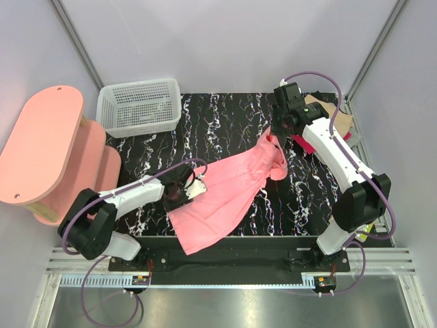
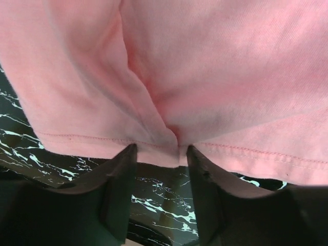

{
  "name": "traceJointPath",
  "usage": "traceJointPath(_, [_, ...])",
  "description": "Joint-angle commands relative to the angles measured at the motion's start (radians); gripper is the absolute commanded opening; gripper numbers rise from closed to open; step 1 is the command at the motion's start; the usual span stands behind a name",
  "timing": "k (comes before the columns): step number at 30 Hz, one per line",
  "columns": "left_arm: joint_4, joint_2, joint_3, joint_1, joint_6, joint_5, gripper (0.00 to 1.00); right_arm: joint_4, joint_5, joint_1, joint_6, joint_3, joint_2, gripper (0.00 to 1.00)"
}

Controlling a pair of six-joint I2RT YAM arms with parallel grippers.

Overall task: Fold and stack the t-shirts
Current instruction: Flatten out the tshirt

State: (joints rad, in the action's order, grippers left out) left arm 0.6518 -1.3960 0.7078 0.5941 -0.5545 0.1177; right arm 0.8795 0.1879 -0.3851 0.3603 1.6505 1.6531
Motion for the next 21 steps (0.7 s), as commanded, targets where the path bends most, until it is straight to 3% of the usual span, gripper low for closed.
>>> traceJointPath(1, [-0.035, -0.037, 0.027, -0.017, -0.018, -0.012, 0.41, -0.03, -0.019, 0.009, 0.011, -0.001, -0.039, 0.0])
traceJointPath(8, [-0.029, -0.037, 0.041, -0.043, -0.045, 0.0, 0.32, -0.03, -0.03, 0.009, 0.011, -0.003, -0.035, 0.0])
traceJointPath(14, [0.012, -0.031, 0.082, -0.07, -0.056, 0.0, 0.31, -0.03, -0.036, 0.009, 0.011, -0.006, -0.029, 0.0])
traceJointPath(17, [0.023, -0.029, 0.094, -0.071, -0.047, -0.009, 0.41, -0.028, -0.036, 0.009, 0.011, -0.005, -0.029, 0.0])
traceJointPath(19, [0.028, -0.038, 0.104, -0.071, -0.038, -0.016, 0.53, -0.03, -0.038, 0.008, 0.008, -0.004, -0.03, 0.0])
traceJointPath(21, [0.029, -0.046, 0.107, -0.07, -0.028, -0.029, 0.55, -0.028, -0.038, 0.008, 0.006, -0.004, -0.03, 0.0])
